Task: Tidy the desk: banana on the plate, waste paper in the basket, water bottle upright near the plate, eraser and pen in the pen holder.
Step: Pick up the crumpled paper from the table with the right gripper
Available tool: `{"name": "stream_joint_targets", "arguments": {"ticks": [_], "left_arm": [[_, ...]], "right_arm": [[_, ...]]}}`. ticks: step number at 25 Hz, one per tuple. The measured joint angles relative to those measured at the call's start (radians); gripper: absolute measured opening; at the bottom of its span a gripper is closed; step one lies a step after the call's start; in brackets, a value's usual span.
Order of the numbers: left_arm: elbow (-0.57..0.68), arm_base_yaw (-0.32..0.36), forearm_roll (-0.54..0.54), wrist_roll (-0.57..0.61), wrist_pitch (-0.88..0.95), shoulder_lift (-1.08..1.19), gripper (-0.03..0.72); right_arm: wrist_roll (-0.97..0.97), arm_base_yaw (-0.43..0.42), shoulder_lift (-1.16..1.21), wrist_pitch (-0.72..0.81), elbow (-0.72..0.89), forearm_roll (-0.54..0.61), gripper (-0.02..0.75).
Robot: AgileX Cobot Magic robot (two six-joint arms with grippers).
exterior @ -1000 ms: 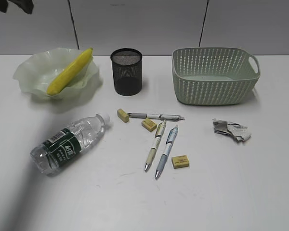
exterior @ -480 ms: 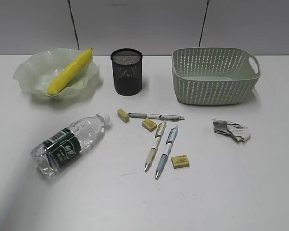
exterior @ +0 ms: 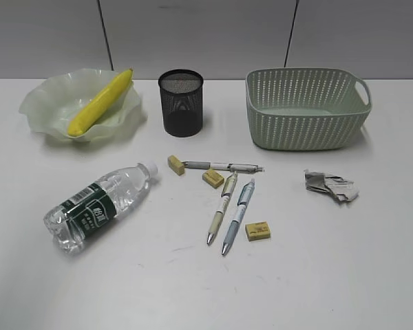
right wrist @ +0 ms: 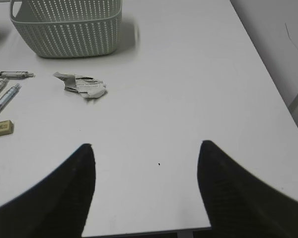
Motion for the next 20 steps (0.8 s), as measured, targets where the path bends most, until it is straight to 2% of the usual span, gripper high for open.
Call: {"name": "stream_joint_targets", "arguments": {"ticks": [13, 17, 20], "left_arm": [[0.818, 0.000, -0.009, 0.029, -0.044, -0.487, 0.351], [0.957, -0.003, -0.047, 0.038, -0.084, -0.594, 0.347], [0.977, -0.003, -0.056, 0.066, -0.110, -0.665, 0.346]], "right_arm": [[0.000, 0.000, 0.000, 0.000, 0.000, 0.000, 0.495], [-0.009, 0.000, 0.000, -0.001, 0.000, 0.002, 0.463], [-0.102, 0.000, 0.004, -0.015, -0.004, 0.052, 0.441]]}}
